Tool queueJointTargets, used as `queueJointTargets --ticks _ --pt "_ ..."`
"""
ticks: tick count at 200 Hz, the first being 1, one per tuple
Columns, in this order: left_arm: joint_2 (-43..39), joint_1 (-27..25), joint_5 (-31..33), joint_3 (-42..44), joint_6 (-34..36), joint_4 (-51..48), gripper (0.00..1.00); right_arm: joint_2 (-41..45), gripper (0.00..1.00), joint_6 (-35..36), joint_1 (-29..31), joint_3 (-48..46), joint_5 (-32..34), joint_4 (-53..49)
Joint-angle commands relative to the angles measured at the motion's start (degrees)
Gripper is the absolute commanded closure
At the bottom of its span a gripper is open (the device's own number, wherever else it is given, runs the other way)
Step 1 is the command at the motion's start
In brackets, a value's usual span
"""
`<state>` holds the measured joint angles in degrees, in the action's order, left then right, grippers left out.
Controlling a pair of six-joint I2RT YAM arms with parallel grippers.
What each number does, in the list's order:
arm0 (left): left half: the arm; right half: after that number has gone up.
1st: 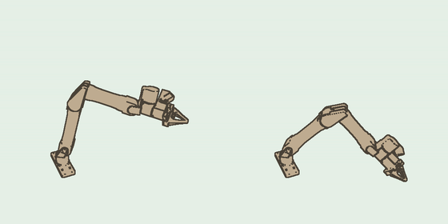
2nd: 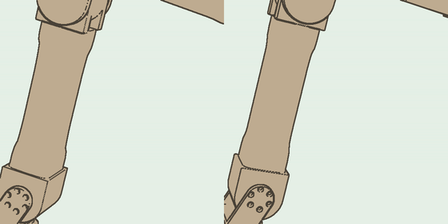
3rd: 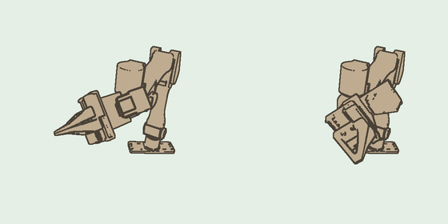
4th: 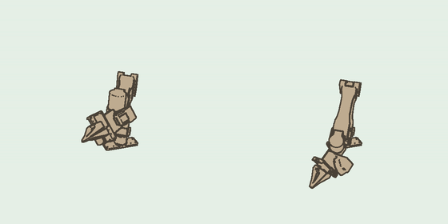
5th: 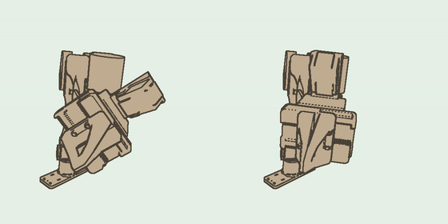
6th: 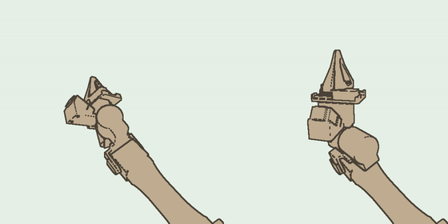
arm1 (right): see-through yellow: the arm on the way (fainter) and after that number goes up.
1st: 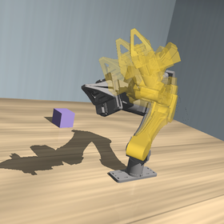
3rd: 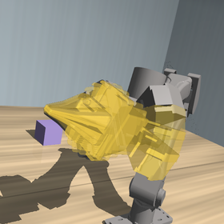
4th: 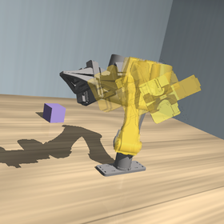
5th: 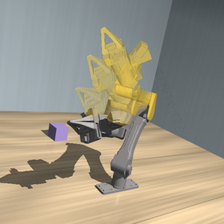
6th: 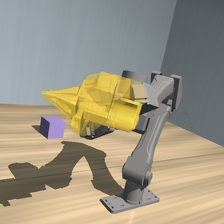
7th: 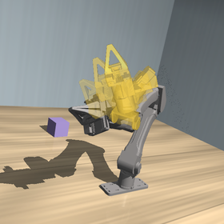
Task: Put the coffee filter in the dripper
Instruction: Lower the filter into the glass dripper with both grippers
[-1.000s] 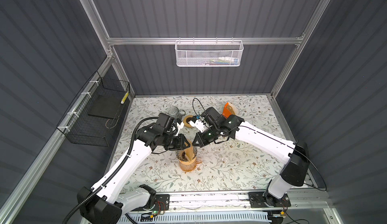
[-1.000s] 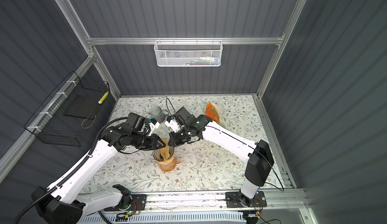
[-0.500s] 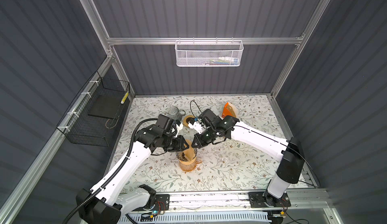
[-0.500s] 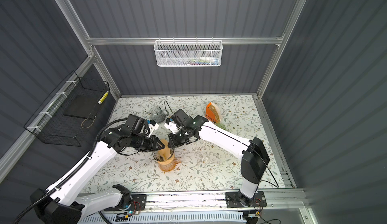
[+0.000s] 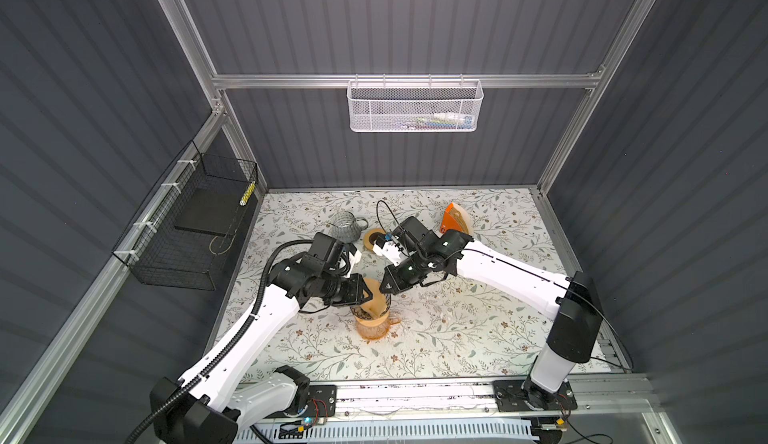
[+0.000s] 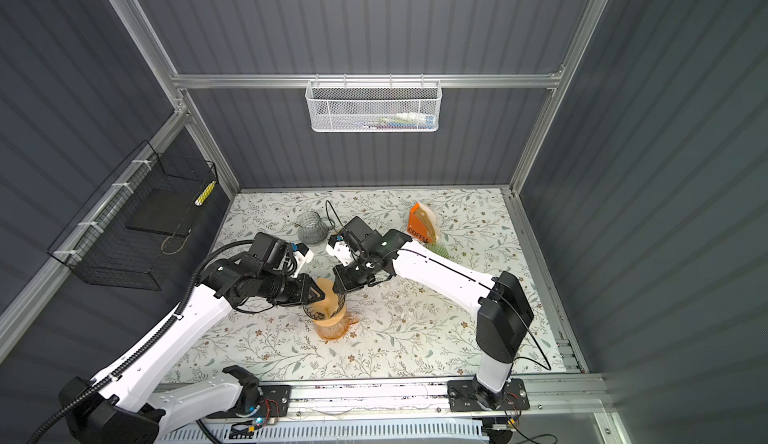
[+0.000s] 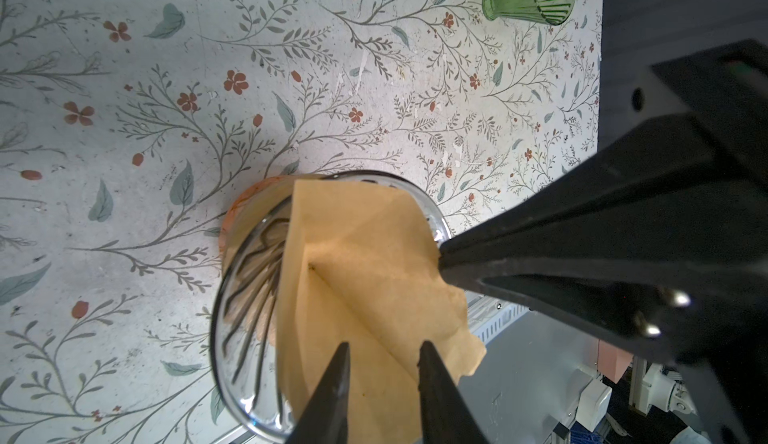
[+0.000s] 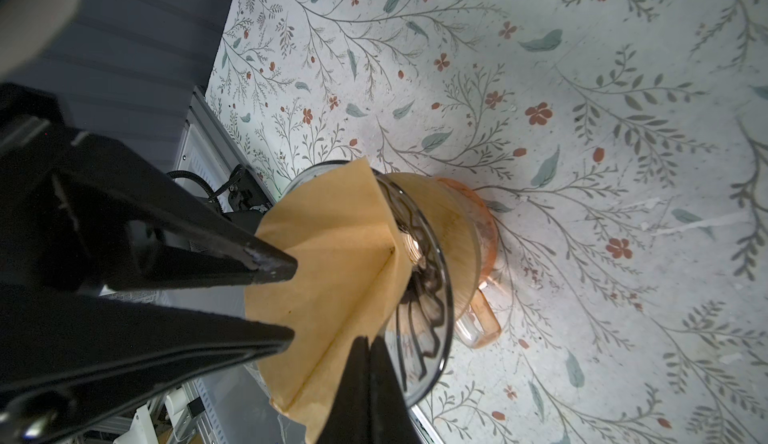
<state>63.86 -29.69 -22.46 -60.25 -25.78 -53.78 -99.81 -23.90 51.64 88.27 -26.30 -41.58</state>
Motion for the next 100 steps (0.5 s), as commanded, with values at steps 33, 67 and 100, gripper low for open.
queueJointTargets --ticks 33,67,100 --pt "-1.45 -0.28 0.66 1.8 -0.42 0.95 0.71 -0.96 0.95 0.53 0.38 -0.38 0.68 -0.04" --pt "-1.8 -0.28 0.91 2.65 -0.55 1.57 0.71 -1.35 0.95 0.44 0.34 -0.6 0.95 0.01" --pt "-2.02 -0.28 0.92 3.22 -0.77 2.25 0.71 -1.87 0.95 0.35 0.39 -0.69 0.96 0.31"
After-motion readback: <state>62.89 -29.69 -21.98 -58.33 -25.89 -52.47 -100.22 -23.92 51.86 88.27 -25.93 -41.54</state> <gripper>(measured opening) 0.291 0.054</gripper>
